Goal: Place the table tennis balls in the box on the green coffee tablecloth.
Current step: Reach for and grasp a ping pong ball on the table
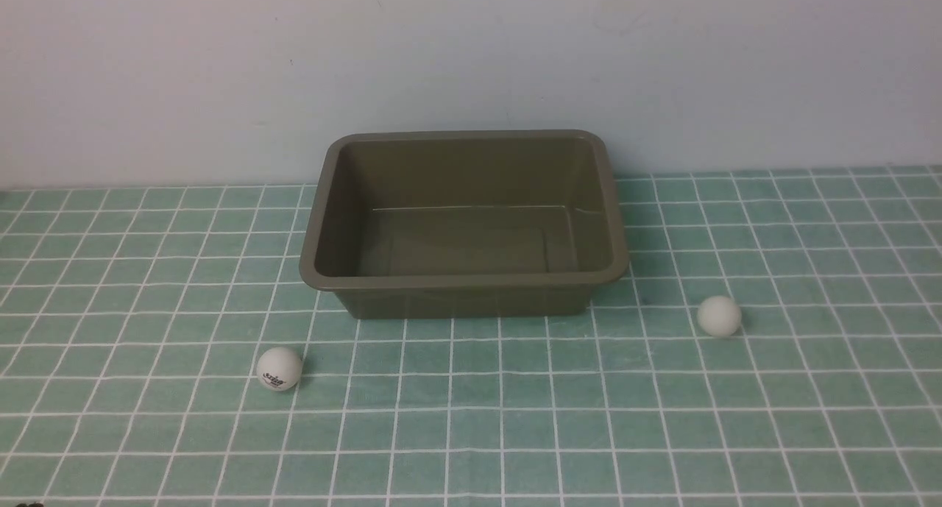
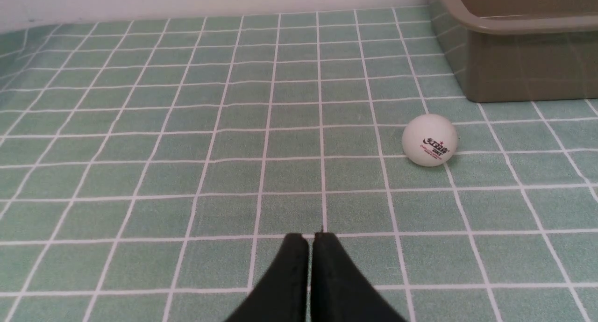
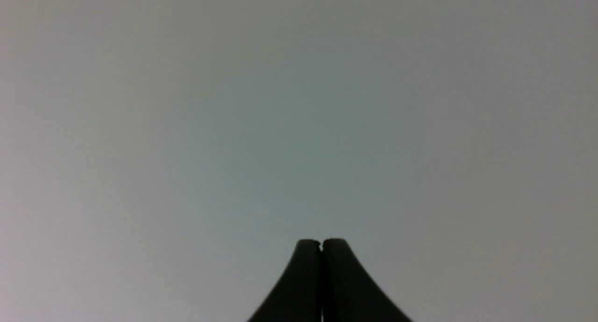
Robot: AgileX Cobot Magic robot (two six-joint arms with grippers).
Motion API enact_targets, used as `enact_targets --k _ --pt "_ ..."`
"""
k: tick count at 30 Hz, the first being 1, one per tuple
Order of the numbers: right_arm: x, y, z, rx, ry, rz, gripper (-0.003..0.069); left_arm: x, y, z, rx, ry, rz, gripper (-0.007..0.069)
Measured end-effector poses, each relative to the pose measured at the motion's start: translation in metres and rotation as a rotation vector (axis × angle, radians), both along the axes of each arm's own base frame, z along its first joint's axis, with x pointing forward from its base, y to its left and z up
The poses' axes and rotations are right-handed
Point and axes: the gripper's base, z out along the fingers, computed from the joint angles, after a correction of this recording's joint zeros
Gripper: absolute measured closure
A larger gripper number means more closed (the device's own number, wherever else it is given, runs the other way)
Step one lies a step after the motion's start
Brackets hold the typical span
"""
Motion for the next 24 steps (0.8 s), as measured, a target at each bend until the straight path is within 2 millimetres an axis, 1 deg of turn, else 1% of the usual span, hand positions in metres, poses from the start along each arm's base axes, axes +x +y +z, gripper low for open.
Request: enact_targets --k 2,3,6,7,9,11,12,13,15,16,17,18,20,21,23,24 --pt "0.005 -0.003 -0.002 0.016 0.006 -0.033 0.0676 0.0 0.0 0.0 0.0 0.0 0.0 0.0629" --pt "0.007 -0.006 -0.002 -0.031 0.01 -0.069 0.0676 0.0 0.0 0.0 0.0 0.0 0.0 0.0629" --pt "0.011 -0.01 -0.004 -0.286 0.035 -0.183 0.0676 0.0 0.0 0.0 0.0 0.0 0.0 0.0629" --pt "0.012 -0.01 -0.005 -0.403 0.048 -0.216 0.0676 0.0 0.0 0.0 0.0 0.0 0.0 0.0629" --pt "0.015 -0.01 -0.006 -0.767 0.083 -0.299 0.0676 0.0 0.0 0.0 0.0 0.0 0.0 0.0629" --pt "0.016 -0.01 -0.007 -1.042 0.104 -0.357 0.0676 0.0 0.0 0.0 0.0 0.0 0.0 0.0629" --pt "0.017 -0.01 -0.007 -1.212 0.117 -0.396 0.0676 0.0 0.0 0.0 0.0 0.0 0.0 0.0629" --pt "0.017 -0.01 -0.007 -1.333 0.129 -0.43 0.0676 0.0 0.0 0.0 0.0 0.0 0.0 0.0629" --pt "0.016 -0.014 -0.007 -1.45 0.165 -0.494 0.0676 0.0 0.0 0.0 0.0 0.0 0.0 0.0629" --pt "0.015 -0.02 -0.007 -1.472 0.215 -0.55 0.0676 0.0 0.0 0.0 0.0 0.0 0.0 0.0629" --pt "0.013 -0.027 -0.008 -1.443 0.286 -0.61 0.0676 0.0 0.0 0.0 0.0 0.0 0.0 0.0629" --pt "0.01 -0.035 -0.01 -1.388 0.359 -0.659 0.0676 0.0 0.0 0.0 0.0 0.0 0.0 0.0629" --pt "0.003 -0.051 -0.02 -1.189 0.555 -0.735 0.0676 0.0 0.0 0.0 0.0 0.0 0.0 0.0629" --pt "-0.002 -0.058 -0.028 -1.073 0.665 -0.753 0.0676 0.0 0.0 0.0 0.0 0.0 0.0 0.0629" --pt "-0.006 -0.061 -0.042 -0.918 0.789 -0.707 0.0676 0.0 0.0 0.0 0.0 0.0 0.0 0.0629" --pt "-0.007 -0.06 -0.047 -0.867 0.83 -0.673 0.0676 0.0 0.0 0.0 0.0 0.0 0.0 0.0629"
